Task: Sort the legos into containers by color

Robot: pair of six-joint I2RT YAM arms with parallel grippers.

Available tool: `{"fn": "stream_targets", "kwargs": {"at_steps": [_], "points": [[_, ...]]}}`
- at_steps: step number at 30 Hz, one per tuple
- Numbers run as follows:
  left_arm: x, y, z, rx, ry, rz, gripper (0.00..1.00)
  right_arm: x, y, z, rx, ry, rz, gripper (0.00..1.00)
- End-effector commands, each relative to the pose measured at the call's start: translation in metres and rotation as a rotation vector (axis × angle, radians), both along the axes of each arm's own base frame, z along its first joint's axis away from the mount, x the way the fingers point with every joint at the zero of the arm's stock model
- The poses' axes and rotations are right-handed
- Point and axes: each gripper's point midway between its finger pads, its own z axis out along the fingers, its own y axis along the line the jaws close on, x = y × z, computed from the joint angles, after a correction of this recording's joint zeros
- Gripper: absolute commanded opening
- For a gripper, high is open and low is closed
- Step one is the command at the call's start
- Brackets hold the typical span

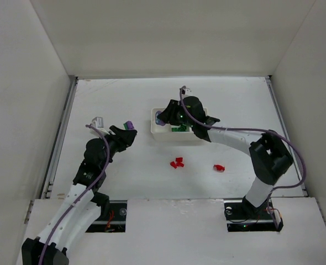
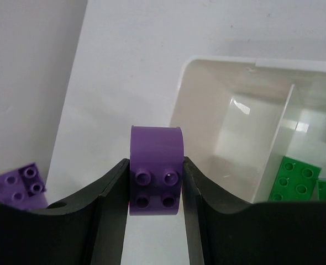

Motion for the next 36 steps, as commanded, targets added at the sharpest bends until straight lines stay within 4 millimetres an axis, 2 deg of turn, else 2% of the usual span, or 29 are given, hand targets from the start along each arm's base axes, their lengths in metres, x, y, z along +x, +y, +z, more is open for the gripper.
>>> {"fn": "stream_targets", "kwargs": {"at_steps": [1, 3, 4, 6, 10, 12, 13, 17, 23, 30, 36], "points": [[0.01, 0.015, 0.036, -0.019, -0.082, 0.074, 0.28, -0.012, -0.008, 0.083, 0.081, -0.177, -0.004, 0.42], [0.015, 0.022, 0.034, -0.016, -0.064, 0.116, 0.28, -0.022, -0.027, 0.099, 0.088, -0.217, -0.03, 0.42], [0.019, 0.028, 0.033, -0.014, -0.055, 0.142, 0.28, -0.027, -0.044, 0.106, 0.094, -0.24, -0.066, 0.42], [0.025, 0.037, 0.034, -0.014, -0.042, 0.188, 0.28, -0.032, -0.079, 0.11, 0.094, -0.266, -0.139, 0.42], [0.037, 0.055, 0.03, -0.013, -0.012, 0.268, 0.28, -0.034, -0.152, 0.101, 0.08, -0.287, -0.326, 0.42], [0.041, 0.059, 0.025, -0.021, 0.007, 0.292, 0.28, -0.033, -0.179, 0.093, 0.072, -0.285, -0.394, 0.42], [0.044, 0.06, 0.022, -0.025, 0.019, 0.298, 0.28, -0.032, -0.185, 0.088, 0.073, -0.279, -0.411, 0.43], [0.05, 0.061, 0.021, -0.025, 0.038, 0.306, 0.28, -0.029, -0.184, 0.075, 0.075, -0.26, -0.401, 0.43], [0.052, 0.068, 0.03, -0.001, 0.025, 0.34, 0.28, -0.031, -0.182, 0.072, 0.076, -0.277, -0.395, 0.43], [0.05, 0.078, 0.029, 0.038, 0.046, 0.374, 0.28, -0.038, -0.19, 0.07, 0.088, -0.282, -0.409, 0.43], [0.051, 0.083, 0.034, 0.065, 0.031, 0.385, 0.28, -0.037, -0.188, 0.062, 0.077, -0.271, -0.407, 0.43]]}}
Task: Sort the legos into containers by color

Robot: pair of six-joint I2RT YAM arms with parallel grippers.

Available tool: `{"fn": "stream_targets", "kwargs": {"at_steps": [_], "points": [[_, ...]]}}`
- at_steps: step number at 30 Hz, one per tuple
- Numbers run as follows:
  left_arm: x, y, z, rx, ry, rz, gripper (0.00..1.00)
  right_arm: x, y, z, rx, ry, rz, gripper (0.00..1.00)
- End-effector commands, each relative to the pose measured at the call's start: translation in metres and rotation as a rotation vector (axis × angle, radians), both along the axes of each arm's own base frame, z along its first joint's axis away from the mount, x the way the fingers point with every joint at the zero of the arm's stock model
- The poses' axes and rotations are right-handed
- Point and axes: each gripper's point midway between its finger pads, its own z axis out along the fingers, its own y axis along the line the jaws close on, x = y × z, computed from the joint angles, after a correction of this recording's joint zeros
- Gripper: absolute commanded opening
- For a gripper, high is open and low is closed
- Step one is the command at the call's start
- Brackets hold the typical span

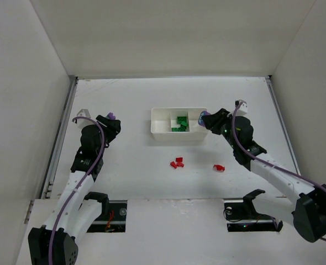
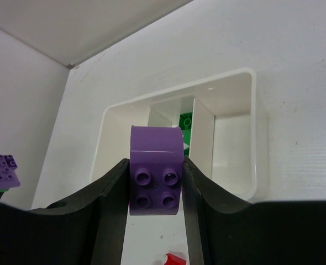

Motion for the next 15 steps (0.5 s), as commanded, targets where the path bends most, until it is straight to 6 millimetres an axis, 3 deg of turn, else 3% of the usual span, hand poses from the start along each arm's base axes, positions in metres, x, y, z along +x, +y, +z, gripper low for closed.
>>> {"fn": "stream_targets", "kwargs": {"at_steps": [1, 15], "points": [[0.0055, 0.0073, 0.034, 0.017, -0.079, 0.028, 0.28, 0.0047, 0.001, 0.0144, 0.029, -0.061, -0.01, 0.43], [0.0056, 0.01, 0.0287, 0.028, -0.071, 0.031, 0.28, 0.0098, 0.0031, 0.0068, 0.019, -0.044, -0.011, 0.43]]}}
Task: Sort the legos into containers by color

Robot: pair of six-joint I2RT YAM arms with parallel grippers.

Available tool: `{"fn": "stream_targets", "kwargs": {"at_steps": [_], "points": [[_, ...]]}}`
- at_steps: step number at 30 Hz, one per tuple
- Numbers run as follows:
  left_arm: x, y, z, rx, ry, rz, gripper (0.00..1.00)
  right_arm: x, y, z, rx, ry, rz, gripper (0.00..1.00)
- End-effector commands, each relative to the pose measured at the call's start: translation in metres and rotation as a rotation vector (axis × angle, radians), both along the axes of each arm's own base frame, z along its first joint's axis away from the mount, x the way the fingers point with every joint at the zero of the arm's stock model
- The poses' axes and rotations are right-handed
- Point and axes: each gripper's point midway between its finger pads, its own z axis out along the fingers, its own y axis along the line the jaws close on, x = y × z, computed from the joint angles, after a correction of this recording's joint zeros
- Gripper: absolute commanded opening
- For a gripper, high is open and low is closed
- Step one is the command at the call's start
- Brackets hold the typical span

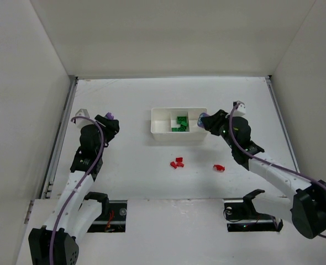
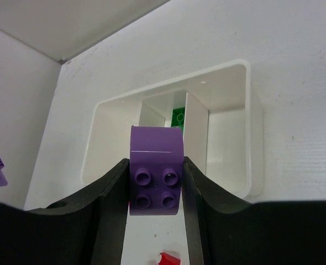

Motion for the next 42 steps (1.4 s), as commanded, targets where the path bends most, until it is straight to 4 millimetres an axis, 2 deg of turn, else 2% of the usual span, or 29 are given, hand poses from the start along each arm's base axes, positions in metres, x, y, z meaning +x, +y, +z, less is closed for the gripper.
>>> {"fn": "stream_targets", "kwargs": {"at_steps": [1, 7, 12, 20, 29, 35, 37, 42], "points": [[0.005, 0.002, 0.028, 0.0, -0.074, 0.007, 0.28, 0.008, 0.003, 0.02, 0.028, -0.065, -0.009, 0.43], [0.003, -0.002, 0.027, -0.008, -0.089, 0.0, 0.28, 0.007, 0.029, 0.029, 0.009, -0.079, 0.055, 0.43], [-0.001, 0.001, 0.025, -0.013, -0.09, 0.002, 0.28, 0.008, 0.043, 0.025, -0.001, -0.065, 0.075, 0.43], [-0.003, 0.001, 0.02, -0.014, -0.095, 0.006, 0.28, 0.014, 0.077, 0.024, -0.015, -0.042, 0.141, 0.43], [-0.01, -0.004, 0.011, -0.035, -0.101, -0.024, 0.28, 0.024, 0.136, 0.02, -0.036, -0.008, 0.254, 0.43], [-0.017, -0.022, 0.008, -0.085, -0.104, -0.116, 0.29, 0.044, 0.162, 0.004, -0.06, 0.026, 0.279, 0.43], [-0.019, -0.031, 0.011, -0.118, -0.115, -0.154, 0.29, 0.049, 0.167, -0.003, -0.071, 0.043, 0.279, 0.43], [-0.023, -0.05, 0.017, -0.178, -0.141, -0.247, 0.29, 0.059, 0.174, -0.007, -0.075, 0.048, 0.279, 0.43]]}}
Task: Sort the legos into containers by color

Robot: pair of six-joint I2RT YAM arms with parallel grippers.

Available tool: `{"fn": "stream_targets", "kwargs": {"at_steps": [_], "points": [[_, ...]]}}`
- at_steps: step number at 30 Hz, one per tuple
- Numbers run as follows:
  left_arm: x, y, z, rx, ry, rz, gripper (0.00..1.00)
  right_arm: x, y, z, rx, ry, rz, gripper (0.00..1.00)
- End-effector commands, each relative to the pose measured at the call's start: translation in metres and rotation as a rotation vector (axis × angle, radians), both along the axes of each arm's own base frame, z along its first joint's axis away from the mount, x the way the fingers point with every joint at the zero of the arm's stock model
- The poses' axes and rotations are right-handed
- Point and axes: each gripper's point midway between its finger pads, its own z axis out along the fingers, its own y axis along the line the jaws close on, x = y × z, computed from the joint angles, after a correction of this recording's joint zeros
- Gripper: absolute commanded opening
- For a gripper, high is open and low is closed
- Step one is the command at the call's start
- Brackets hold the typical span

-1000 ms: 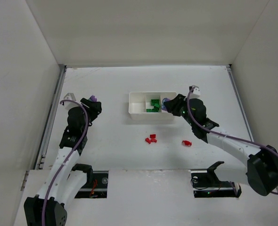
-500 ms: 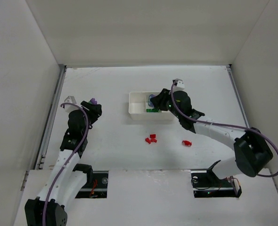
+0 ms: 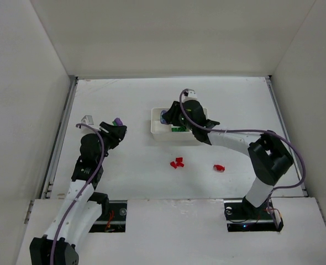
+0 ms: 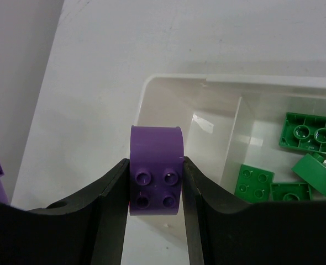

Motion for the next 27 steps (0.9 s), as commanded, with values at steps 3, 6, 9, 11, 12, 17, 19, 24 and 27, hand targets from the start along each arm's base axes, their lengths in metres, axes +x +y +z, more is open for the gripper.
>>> {"fn": "stream_targets", "kwargs": {"at_steps": [3, 6, 9, 11, 12, 17, 19, 24, 27], "points": [[-0.001, -0.021, 0.022, -0.094, -0.09, -0.096, 0.29, 0.009, 0.015, 0.028, 0.035, -0.053, 0.028, 0.43], [-0.001, -0.028, 0.024, -0.115, -0.096, -0.128, 0.29, 0.009, 0.019, 0.025, 0.035, -0.045, 0.04, 0.49], [-0.004, -0.039, 0.03, -0.145, -0.12, -0.18, 0.29, 0.005, 0.019, 0.028, 0.029, -0.048, 0.041, 0.7], [-0.007, -0.046, 0.035, -0.155, -0.137, -0.22, 0.29, 0.001, 0.017, 0.039, 0.043, -0.064, 0.048, 0.76], [-0.009, -0.05, 0.038, -0.158, -0.146, -0.241, 0.29, -0.001, 0.016, 0.047, 0.053, -0.075, 0.051, 0.77], [-0.022, -0.074, 0.045, -0.167, -0.174, -0.361, 0.29, -0.032, 0.006, 0.086, 0.134, -0.119, 0.124, 0.77], [-0.028, -0.085, 0.049, -0.18, -0.191, -0.414, 0.29, -0.052, 0.006, 0.101, 0.19, -0.137, 0.193, 0.77], [-0.048, -0.115, 0.057, -0.191, -0.212, -0.56, 0.29, -0.102, 0.004, 0.137, 0.352, -0.184, 0.337, 0.79], [-0.058, -0.126, 0.06, -0.181, -0.22, -0.61, 0.28, -0.119, 0.004, 0.147, 0.386, -0.192, 0.4, 0.87]]}}
